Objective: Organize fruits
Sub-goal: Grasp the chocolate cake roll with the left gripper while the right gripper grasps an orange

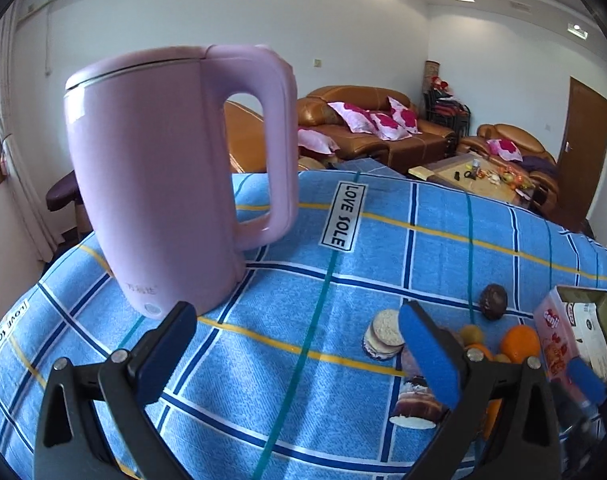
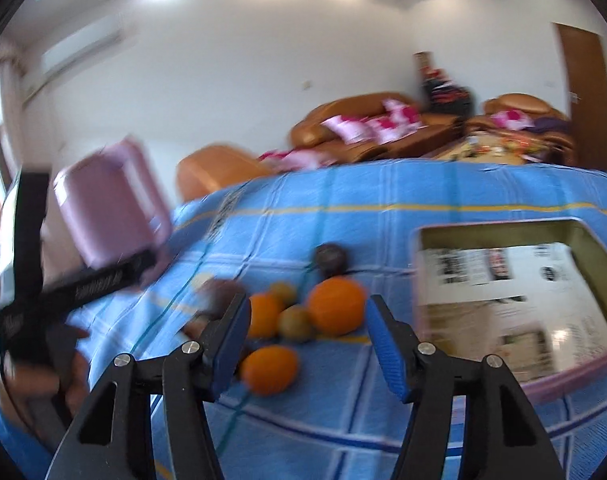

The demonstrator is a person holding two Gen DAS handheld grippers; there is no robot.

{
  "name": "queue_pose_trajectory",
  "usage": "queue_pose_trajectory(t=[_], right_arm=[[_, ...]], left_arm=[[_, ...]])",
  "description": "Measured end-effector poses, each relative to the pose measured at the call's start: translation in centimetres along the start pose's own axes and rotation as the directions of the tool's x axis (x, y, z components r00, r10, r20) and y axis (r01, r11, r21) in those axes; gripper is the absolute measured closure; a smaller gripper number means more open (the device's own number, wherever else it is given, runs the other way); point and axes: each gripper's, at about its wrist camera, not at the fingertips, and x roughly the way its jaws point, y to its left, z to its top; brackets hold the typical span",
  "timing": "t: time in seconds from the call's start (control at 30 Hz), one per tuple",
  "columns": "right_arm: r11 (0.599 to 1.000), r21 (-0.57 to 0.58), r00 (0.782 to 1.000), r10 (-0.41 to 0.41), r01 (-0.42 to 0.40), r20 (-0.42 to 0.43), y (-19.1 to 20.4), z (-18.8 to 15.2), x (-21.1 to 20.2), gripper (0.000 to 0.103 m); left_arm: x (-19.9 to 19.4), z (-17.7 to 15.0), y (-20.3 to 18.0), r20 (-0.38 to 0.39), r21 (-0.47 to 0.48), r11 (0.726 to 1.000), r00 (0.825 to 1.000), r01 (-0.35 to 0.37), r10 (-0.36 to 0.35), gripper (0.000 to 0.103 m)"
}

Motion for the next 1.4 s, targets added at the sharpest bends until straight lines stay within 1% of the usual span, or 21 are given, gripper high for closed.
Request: queue_pose_trajectory(t=[0.03, 0.1, 0.17, 0.23, 0.33, 0.43, 0.5, 0.6, 0.7, 0.8, 0.83, 0.93, 1.0, 1.13, 1.2, 1.23, 1.27, 1.3, 1.33, 1.37, 1.4], right_arm=[[1.0, -0.018, 1.0, 0.009, -0.009, -0.017, 0.5, -0.2, 0.4, 0.042], [0.999, -0.03, 0.998, 0.026, -0.028, -0.054, 1.0, -0.4, 1.1, 0.042], [0.998, -0.023, 0.994, 0.055, -0.057, -0.099, 0.9, -0.6, 1.5, 0.045], [0.995, -0.014, 0.983, 0.093, -0.096, -0.156, 0.8, -0.9, 2.3, 0.05], [0.995, -0.023, 0.966, 0.085, -0.093, -0.243, 1.1, -1.5, 3.5, 0.057], [0.996, 0.006, 0.961, 0.088, -0.089, -0.262, 0.5, -1.5, 3.8, 0.057], [0.994, 0.029, 0.953, 0.106, -0.102, -0.283, 0.2, -1.6, 4.4, 0.056], [0.994, 0.024, 0.953, 0.109, -0.106, -0.284, 0.3, -1.4, 4.4, 0.056], [0.994, 0.028, 0.952, 0.113, -0.109, -0.285, 0.3, -1.2, 4.4, 0.056], [0.994, 0.025, 0.953, 0.11, -0.107, -0.284, 0.3, -1.3, 4.3, 0.057], [0.995, 0.011, 0.953, 0.093, -0.094, -0.287, 0.6, -1.3, 4.3, 0.063], [0.997, -0.028, 0.955, 0.065, -0.076, -0.288, 0.9, -1.4, 4.2, 0.064], [0.998, -0.041, 0.96, 0.038, -0.051, -0.276, 0.8, -1.4, 3.8, 0.065], [1.0, -0.023, 0.983, -0.007, 0.003, -0.186, -0.2, -0.8, 2.0, 0.065], [1.0, 0.004, 0.988, -0.006, 0.007, -0.152, -0.8, -0.4, 1.5, 0.065], [1.0, 0.023, 0.99, 0.007, -0.004, -0.138, -1.1, -0.3, 1.4, 0.065], [0.999, 0.033, 0.992, 0.014, -0.01, -0.128, -1.2, -0.3, 1.3, 0.065], [0.999, 0.035, 0.993, 0.017, -0.013, -0.12, -1.2, -0.2, 1.2, 0.064], [0.999, 0.033, 0.994, 0.022, -0.018, -0.111, -1.2, -0.2, 1.1, 0.064], [0.999, 0.036, 0.994, 0.03, -0.026, -0.105, -1.2, 0.0, 1.0, 0.064], [0.998, 0.041, 0.995, 0.041, -0.037, -0.096, -1.2, 0.0, 0.9, 0.064]], left_arm=[[0.0, 0.0, 0.0, -0.003, 0.003, 1.0, 1.0, -0.004, 0.004, 0.0], [0.2, 0.0, -0.2, -0.016, 0.028, 0.999, 1.0, 0.022, -0.021, 0.0], [0.4, 0.0, -0.8, -0.03, 0.069, 0.997, 0.999, 0.038, -0.036, 0.0], [0.5, -0.2, -1.6, -0.048, 0.122, 0.991, 0.997, 0.058, -0.053, 0.001], [0.7, -0.6, -2.5, -0.087, 0.2, 0.974, 0.992, 0.103, -0.087, 0.001], [1.0, -1.0, -2.8, -0.129, 0.245, 0.96, 0.986, 0.136, -0.107, 0.002], [0.8, -1.5, -2.7, -0.165, 0.241, 0.951, 0.974, 0.192, -0.155, 0.004], [0.7, -2.1, -3.2, -0.205, 0.246, 0.933, 0.955, 0.263, -0.215, 0.005], [0.8, -2.6, -4.1, -0.221, 0.286, 0.919, 0.952, 0.27, -0.211, 0.005], [1.2, -3.0, -4.6, -0.244, 0.294, 0.914, 0.946, 0.281, -0.212, 0.005], [1.3, -3.1, -4.6, -0.25, 0.292, 0.913, 0.944, 0.285, -0.214, 0.006], [2.0, -3.3, -4.4, -0.278, 0.269, 0.916, 0.934, 0.298, -0.223, 0.012], [2.5, -3.4, -4.2, -0.297, 0.234, 0.915, 0.921, 0.328, -0.253, 0.017], [3.0, -3.5, -4.3, -0.314, 0.197, 0.912, 0.904, 0.36, -0.289, 0.028], [3.6, -3.7, -4.4, -0.334, 0.166, 0.912, 0.892, 0.374, -0.305, 0.038], [3.9, -3.9, -4.4, -0.344, 0.162, 0.912, 0.888, 0.376, -0.305, 0.04], [3.9, -3.9, -4.7, -0.337, 0.175, 0.911, 0.892, 0.373, -0.301, 0.041], [3.7, -4.0, -4.8, -0.335, 0.179, 0.909, 0.891, 0.378, -0.305, 0.046], [3.6, -4.0, -4.8, -0.338, 0.175, 0.904, 0.886, 0.39, -0.317, 0.051], [3.5, -4.0, -4.8, -0.343, 0.168, 0.897, 0.878, 0.408, -0.335, 0.068], [3.6, -3.9, -4.6, -0.347, 0.153, 0.898, 0.873, 0.413, -0.343, 0.067]])
